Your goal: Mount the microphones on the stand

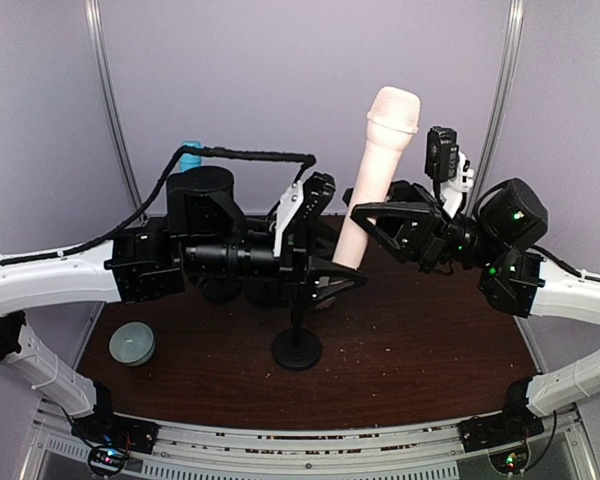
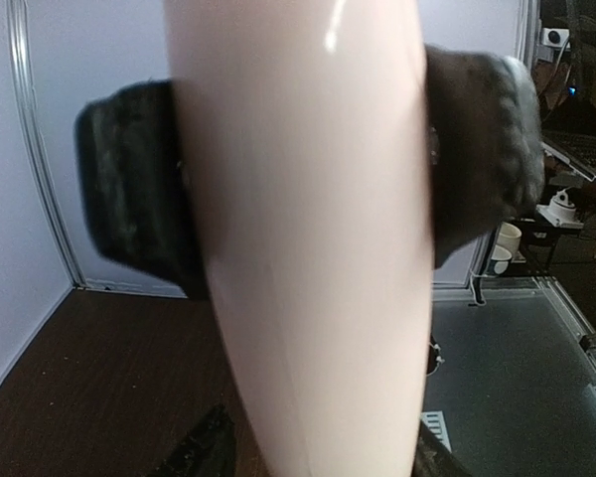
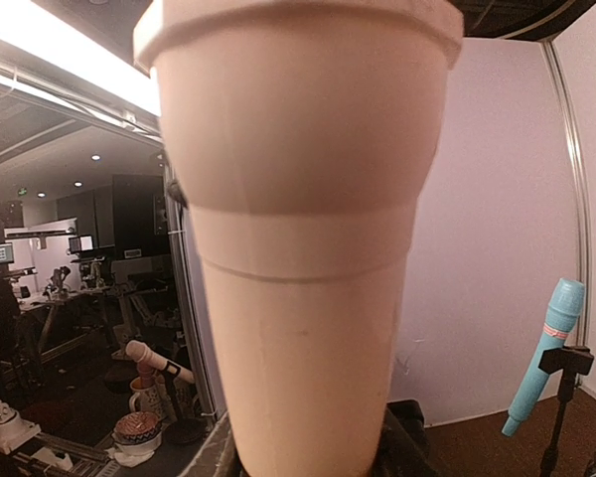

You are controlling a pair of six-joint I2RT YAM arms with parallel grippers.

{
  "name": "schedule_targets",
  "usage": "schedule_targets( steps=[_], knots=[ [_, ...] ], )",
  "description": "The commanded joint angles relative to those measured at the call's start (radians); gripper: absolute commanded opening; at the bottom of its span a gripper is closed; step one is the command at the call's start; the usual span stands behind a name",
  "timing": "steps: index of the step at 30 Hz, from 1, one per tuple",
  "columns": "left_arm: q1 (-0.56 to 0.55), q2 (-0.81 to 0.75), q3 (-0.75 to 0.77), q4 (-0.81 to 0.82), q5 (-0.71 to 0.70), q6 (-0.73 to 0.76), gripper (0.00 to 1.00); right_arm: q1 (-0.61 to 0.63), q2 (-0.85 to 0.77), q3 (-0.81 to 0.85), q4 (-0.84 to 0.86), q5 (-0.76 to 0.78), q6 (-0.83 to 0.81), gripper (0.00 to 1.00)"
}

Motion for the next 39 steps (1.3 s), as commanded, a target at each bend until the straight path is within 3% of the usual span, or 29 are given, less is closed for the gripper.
schedule_targets(
  steps=[1,4,10,15,17,19,20,25,32,39],
  knots=[
    [-0.001,0.021,0.065,0.013,0.007,0.006,0.51,0.001,-0.008,-0.017,0.061,-0.002,0.021,0.22],
    [-0.002,0.044,0.093,-0.015,0.012,-0.002,0.47,0.001,-0.005,-0.019,0.059,0.002,0.017,0.22],
    [-0.004,0.055,0.113,-0.047,0.018,-0.009,0.2,0.002,-0.011,-0.03,0.021,0.034,-0.012,0.26],
    [0.0,-0.003,0.095,-0.078,-0.061,-0.018,0.02,0.001,-0.078,-0.025,-0.176,0.135,-0.089,0.67],
    [0.008,-0.043,0.102,-0.123,-0.093,-0.018,0.0,0.001,-0.12,-0.017,-0.296,0.18,-0.137,0.79],
    [0.021,-0.086,0.096,-0.165,-0.121,-0.009,0.0,-0.001,-0.162,-0.032,-0.395,0.248,-0.181,0.98],
    [0.03,-0.107,0.09,-0.183,-0.13,-0.006,0.0,-0.003,-0.182,-0.048,-0.427,0.284,-0.203,1.0],
    [0.074,-0.195,0.06,-0.305,-0.152,0.029,0.0,-0.063,-0.191,-0.112,-0.493,0.333,-0.216,1.0],
    [0.125,-0.249,0.006,-0.494,-0.078,0.082,0.0,-0.134,-0.042,-0.079,-0.485,0.164,-0.276,0.72],
    [0.128,-0.325,-0.054,-0.533,-0.135,0.075,0.0,-0.155,0.113,-0.006,-0.465,0.178,-0.301,0.69]
  ],
)
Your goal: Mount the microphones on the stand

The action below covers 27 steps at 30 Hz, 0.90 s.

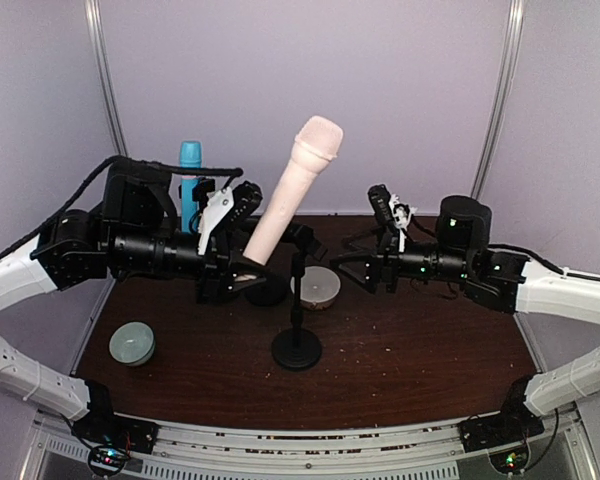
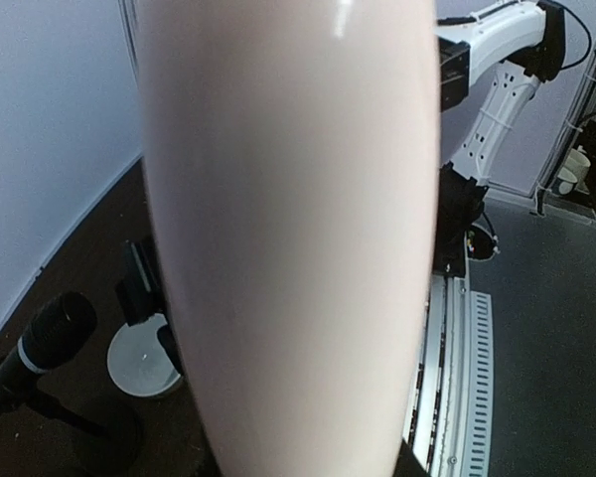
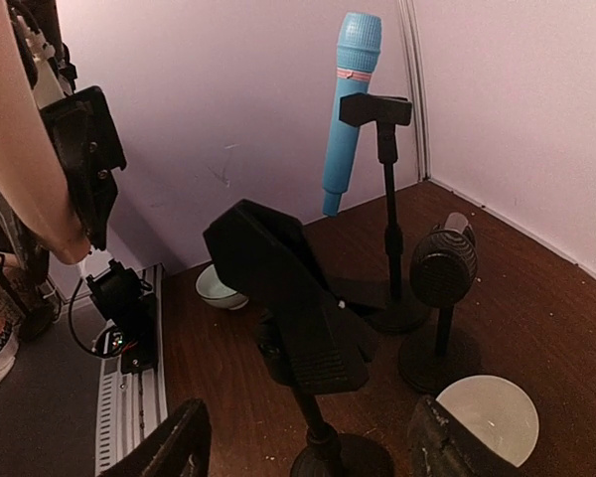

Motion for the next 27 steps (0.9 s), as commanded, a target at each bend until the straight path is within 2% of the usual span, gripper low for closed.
schedule_targets(
  steps=[1,5,8,15,21,27],
  knots=[
    [0.005,-0.073,-0.026,-0.003,-0.039,0.012,0.0,-0.014,0.077,0.067,0.035,-0.033,-0.021,0.69],
    [0.007,-0.099,-0.064,0.015,-0.071,-0.011,0.0,-0.014,0.143,0.076,0.093,-0.097,0.013,0.66],
    [0.009,-0.112,-0.087,0.016,-0.083,-0.017,0.0,-0.014,0.165,0.06,0.168,-0.084,0.058,0.66],
    [0.036,-0.117,-0.133,0.028,-0.074,-0.014,0.0,-0.013,0.172,0.048,0.228,-0.117,0.072,0.66],
    [0.048,-0.109,-0.141,0.064,-0.056,-0.022,0.0,0.004,0.155,0.063,0.181,-0.142,0.076,0.53],
    [0.056,-0.096,-0.161,0.083,-0.056,-0.015,0.0,0.073,0.122,0.081,0.045,-0.104,0.021,0.49]
  ],
)
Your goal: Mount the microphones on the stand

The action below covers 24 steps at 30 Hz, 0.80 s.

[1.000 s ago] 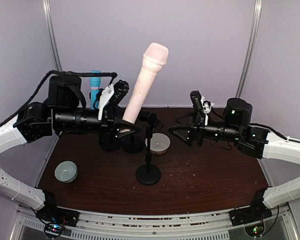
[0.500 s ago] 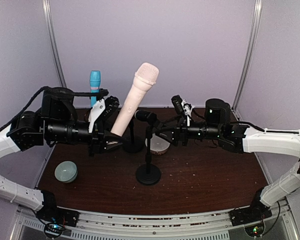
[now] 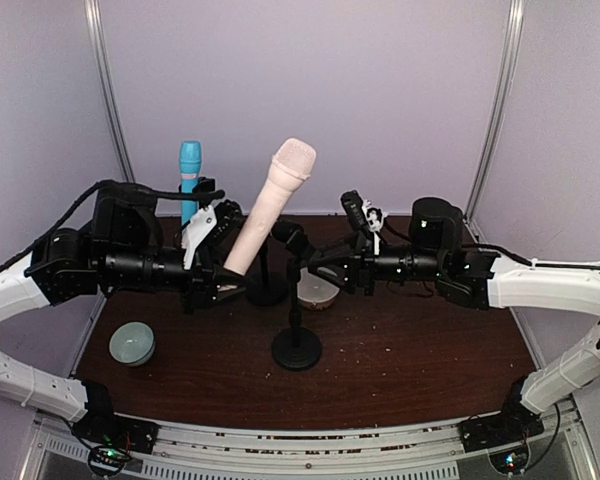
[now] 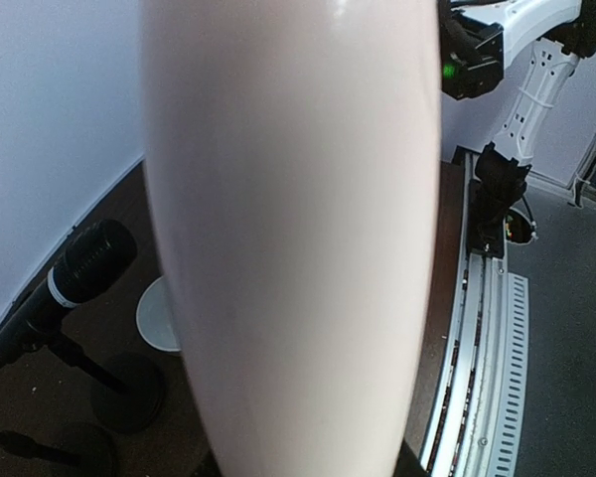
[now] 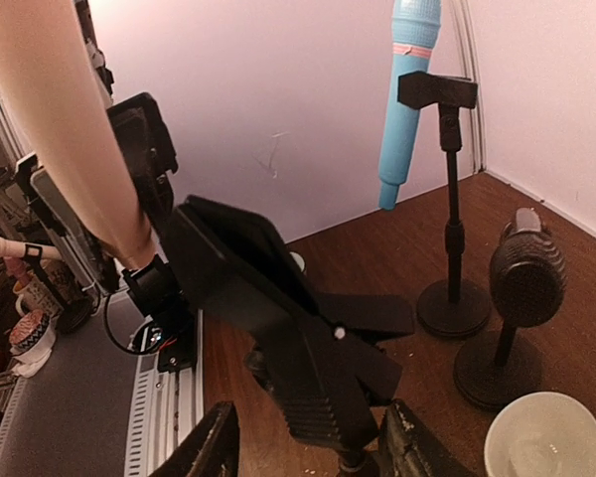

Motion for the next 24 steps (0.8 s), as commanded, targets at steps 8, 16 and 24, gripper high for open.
schedule_targets(
  steps=[8,16,24],
  knots=[
    [0.014,0.022,-0.039,0.126,0.008,-0.001,0.0,0.15,-0.1,0.059,-0.167,0.081,-0.076,0.49],
    [0.02,0.042,-0.027,0.168,0.014,0.002,0.0,0.153,-0.099,0.05,-0.171,0.102,-0.071,0.49],
    [0.02,0.048,-0.025,0.171,0.028,-0.001,0.0,0.152,-0.145,-0.033,-0.185,0.153,-0.082,0.5]
  ],
)
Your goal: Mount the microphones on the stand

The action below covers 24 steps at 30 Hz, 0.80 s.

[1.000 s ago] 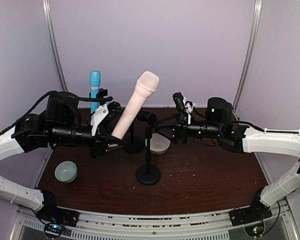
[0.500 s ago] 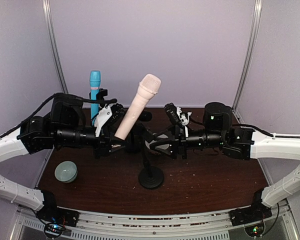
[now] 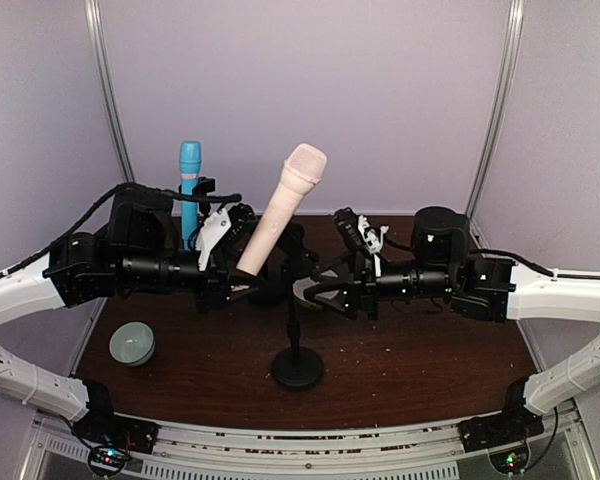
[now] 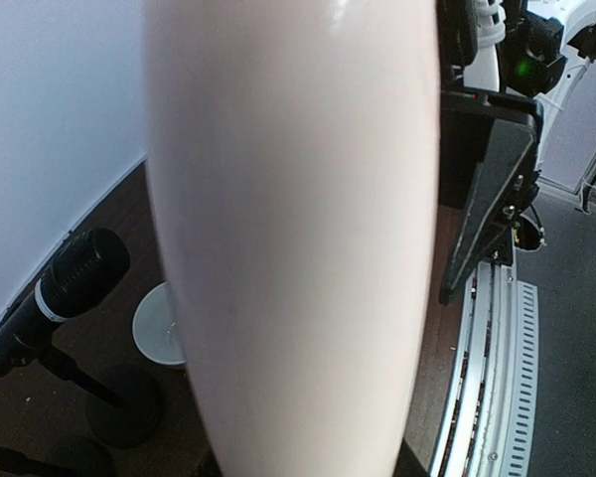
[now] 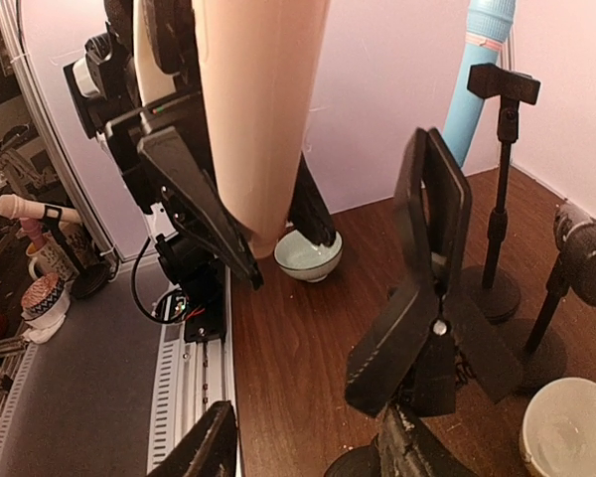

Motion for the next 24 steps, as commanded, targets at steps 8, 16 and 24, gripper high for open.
schedule_targets(
  steps=[8,16,24],
  knots=[
    [0.007,-0.002,0.005,0.069,0.028,-0.01,0.0,0.0,-0.094,-0.083,-0.009,0.133,-0.029,0.52],
    [0.007,-0.017,-0.002,0.068,0.031,-0.024,0.0,0.001,-0.099,-0.081,-0.033,0.139,-0.037,0.53],
    [0.007,-0.03,-0.012,0.068,0.031,-0.029,0.0,0.0,-0.116,-0.104,-0.033,0.164,-0.026,0.53]
  ],
)
